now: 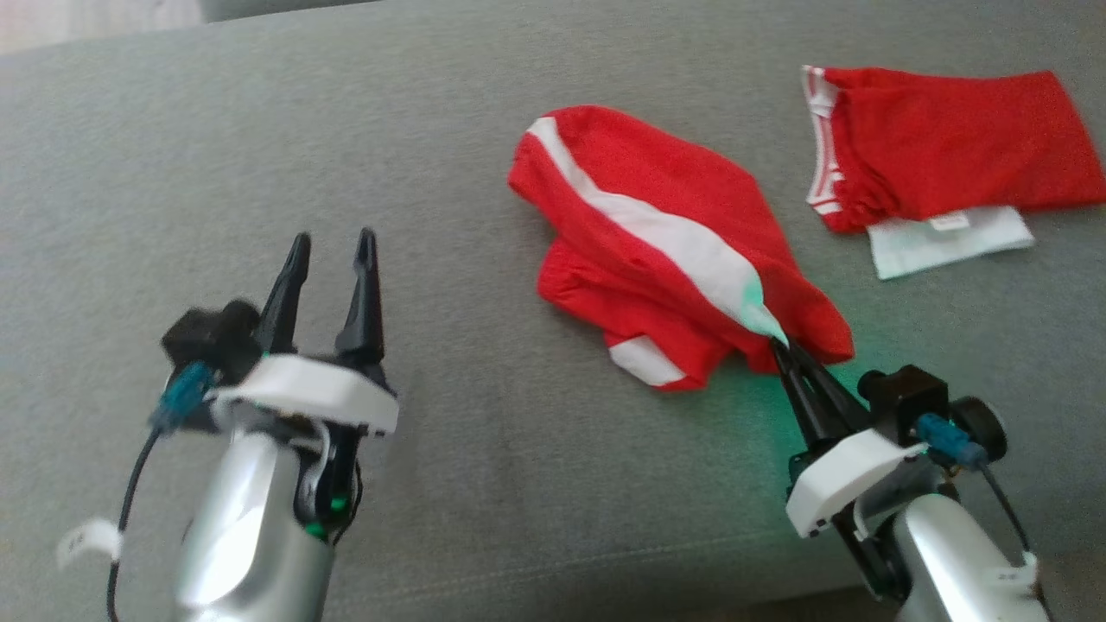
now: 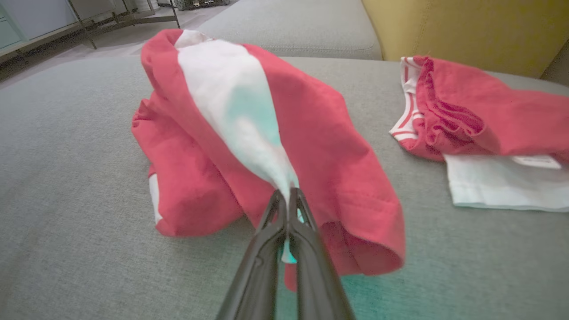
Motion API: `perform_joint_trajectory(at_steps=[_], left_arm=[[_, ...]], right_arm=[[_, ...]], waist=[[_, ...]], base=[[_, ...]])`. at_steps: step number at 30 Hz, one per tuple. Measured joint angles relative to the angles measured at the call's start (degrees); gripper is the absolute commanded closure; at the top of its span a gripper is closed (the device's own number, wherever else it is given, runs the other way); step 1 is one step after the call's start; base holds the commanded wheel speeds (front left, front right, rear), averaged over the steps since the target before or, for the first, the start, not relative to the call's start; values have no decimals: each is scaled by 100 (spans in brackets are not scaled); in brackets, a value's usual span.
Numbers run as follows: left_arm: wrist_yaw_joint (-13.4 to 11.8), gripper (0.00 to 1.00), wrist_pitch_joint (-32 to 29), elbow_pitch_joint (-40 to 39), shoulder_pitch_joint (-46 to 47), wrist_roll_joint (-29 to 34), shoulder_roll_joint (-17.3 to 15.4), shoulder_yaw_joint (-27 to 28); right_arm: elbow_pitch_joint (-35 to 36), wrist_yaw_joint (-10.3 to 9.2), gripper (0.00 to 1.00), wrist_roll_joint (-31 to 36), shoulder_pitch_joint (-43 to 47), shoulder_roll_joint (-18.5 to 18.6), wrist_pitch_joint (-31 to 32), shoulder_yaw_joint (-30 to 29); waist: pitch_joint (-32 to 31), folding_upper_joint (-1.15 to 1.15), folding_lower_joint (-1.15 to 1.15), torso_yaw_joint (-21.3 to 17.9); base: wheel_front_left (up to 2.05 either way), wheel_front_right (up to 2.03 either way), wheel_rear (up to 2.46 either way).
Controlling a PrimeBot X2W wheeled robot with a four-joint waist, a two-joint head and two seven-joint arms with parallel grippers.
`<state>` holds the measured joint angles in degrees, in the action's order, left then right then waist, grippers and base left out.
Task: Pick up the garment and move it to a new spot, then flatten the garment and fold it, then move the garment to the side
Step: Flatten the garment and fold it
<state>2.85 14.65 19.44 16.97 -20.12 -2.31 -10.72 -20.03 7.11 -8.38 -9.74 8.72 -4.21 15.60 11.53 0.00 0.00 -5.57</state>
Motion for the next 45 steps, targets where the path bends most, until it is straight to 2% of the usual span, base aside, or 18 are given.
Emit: perform_joint_trajectory(at_steps=[8,12,15,20,26,36,45], left_arm=[[240,0,-158,717,912,-40,-1,-250],[366,0,-734,1123,1425,-202,-3,-546],[422,0,-1252,1408,1758,-323,-12,-795],[426,0,-1745,1657,2128,-690,-69,-973],[427,0,-2106,1908,2565,-725,-316,-1423],[428,0,-2531,2280,2944,-985,-425,-2101],[428,0,-2376,2477,2979,-1196,-516,-2312]], right_arm=[[868,0,100,82,377,486,500,-44],[1166,0,100,81,499,659,683,-22],[1245,0,100,80,468,658,683,-18],[1159,0,100,141,331,647,672,112],[972,0,100,141,173,571,549,177],[778,0,100,141,80,491,414,196],[687,0,100,182,79,453,365,192]], waist=[[42,0,0,-516],[143,0,0,-770],[247,0,0,-942],[456,0,0,-1133],[591,0,0,-1210],[634,0,0,-1216],[625,0,0,-1219]], base=[[0,0,0],[0,0,0],[0,0,0],[0,0,0],[0,0,0],[0,0,0],[0,0,0]])
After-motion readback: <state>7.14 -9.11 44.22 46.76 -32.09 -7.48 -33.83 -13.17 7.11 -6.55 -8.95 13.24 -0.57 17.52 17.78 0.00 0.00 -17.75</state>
